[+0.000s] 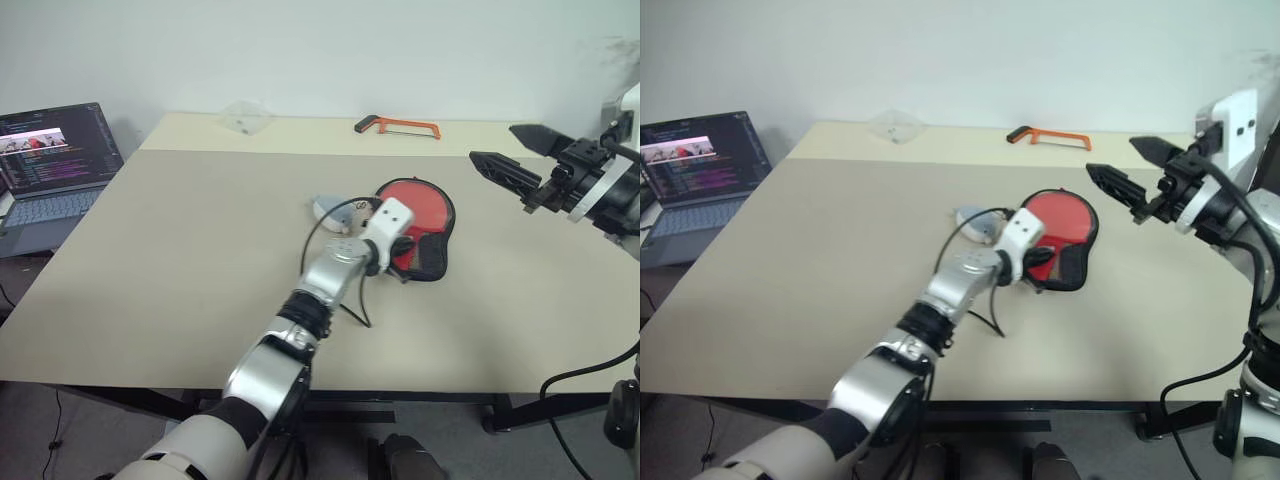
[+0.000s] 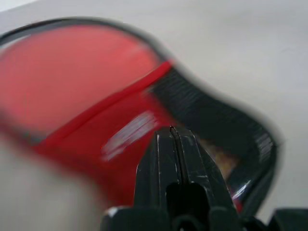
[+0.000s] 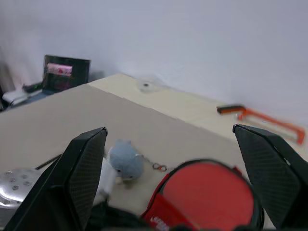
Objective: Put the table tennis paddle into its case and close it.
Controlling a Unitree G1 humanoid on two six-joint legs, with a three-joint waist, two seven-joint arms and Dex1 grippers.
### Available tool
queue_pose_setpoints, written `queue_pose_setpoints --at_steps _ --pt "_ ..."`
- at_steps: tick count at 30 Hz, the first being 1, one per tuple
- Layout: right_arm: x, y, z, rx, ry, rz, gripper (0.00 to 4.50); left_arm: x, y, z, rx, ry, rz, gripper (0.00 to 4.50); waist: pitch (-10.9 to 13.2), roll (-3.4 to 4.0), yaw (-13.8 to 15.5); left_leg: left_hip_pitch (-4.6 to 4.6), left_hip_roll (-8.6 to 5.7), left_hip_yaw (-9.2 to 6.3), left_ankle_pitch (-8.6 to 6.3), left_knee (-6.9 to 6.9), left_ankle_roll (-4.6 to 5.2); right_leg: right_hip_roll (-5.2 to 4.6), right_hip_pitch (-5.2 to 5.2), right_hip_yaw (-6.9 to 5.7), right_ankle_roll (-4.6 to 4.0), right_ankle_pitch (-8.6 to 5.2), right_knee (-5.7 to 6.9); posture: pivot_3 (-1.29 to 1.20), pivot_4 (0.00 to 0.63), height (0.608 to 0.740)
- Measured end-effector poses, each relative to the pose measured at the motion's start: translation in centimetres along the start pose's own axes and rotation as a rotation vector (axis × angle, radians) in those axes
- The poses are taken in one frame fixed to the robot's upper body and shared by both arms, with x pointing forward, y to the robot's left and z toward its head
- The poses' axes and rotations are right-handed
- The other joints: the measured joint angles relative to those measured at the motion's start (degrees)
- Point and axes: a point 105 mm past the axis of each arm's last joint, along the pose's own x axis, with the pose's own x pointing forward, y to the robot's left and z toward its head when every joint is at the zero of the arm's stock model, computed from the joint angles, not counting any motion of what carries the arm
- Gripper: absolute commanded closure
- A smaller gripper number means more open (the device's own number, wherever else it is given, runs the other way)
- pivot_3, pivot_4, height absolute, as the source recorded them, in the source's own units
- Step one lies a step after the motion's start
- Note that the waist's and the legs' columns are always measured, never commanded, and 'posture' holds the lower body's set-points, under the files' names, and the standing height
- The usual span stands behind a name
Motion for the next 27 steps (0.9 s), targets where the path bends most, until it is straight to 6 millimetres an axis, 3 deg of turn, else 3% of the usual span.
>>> queue_pose_setpoints --at_steps 3,5,7,16,23,27 --pt "0.8 -2.1 -4.0 0.241 0.063 -0.122 0.00 -4.3 1.9 3.0 0.011 -0.099 -0.078 4.32 0.0 0.02 0.1 0.01 0.01 -0.02 0.15 0.01 -0.20 0.00 -0.04 -0.02 -0.02 0.00 0.17 0.00 0.150 0.740" --pt "0.9 -3.0 -7.0 0.386 0.125 -0.189 0.00 -7.2 3.4 4.6 0.025 -0.128 -0.089 3.89 0.0 0.05 0.1 0.04 -0.01 -0.03 0.17 0.04 -0.23 -0.01 -0.04 -0.03 -0.03 -0.01 0.29 0.00 0.150 0.740" --pt "0.6 -3.5 -9.3 0.488 0.177 -0.229 0.00 -9.5 4.9 5.0 0.022 -0.131 -0.068 3.16 0.0 0.09 0.4 0.03 -0.03 -0.03 0.19 0.09 -0.21 -0.02 -0.04 -0.04 -0.02 -0.01 0.36 0.00 0.150 0.740" --pt "-0.8 -4.8 -13.8 0.794 0.214 -0.314 0.00 -15.4 4.9 0.6 0.023 0.018 -0.152 0.04 0.0 0.09 0.3 0.05 0.04 -0.05 0.20 0.10 -0.18 0.02 -0.07 -0.06 -0.07 -0.04 0.43 0.00 0.150 0.740" --pt "-0.6 -3.6 -17.2 0.895 0.298 -0.314 0.00 -18.4 4.3 -2.2 0.087 0.155 -0.158 0.04 0.0 0.08 0.0 0.09 0.05 -0.03 0.22 0.08 -0.14 0.03 -0.06 -0.02 -0.08 -0.04 0.42 0.00 0.150 0.740" --pt "0.0 -3.2 -18.3 0.918 0.314 -0.316 0.00 -18.5 3.4 -3.4 0.086 0.193 -0.183 0.04 0.0 0.05 0.0 0.10 0.06 -0.02 0.25 0.10 -0.10 0.04 -0.06 -0.03 -0.07 -0.04 0.42 0.00 0.150 0.740"
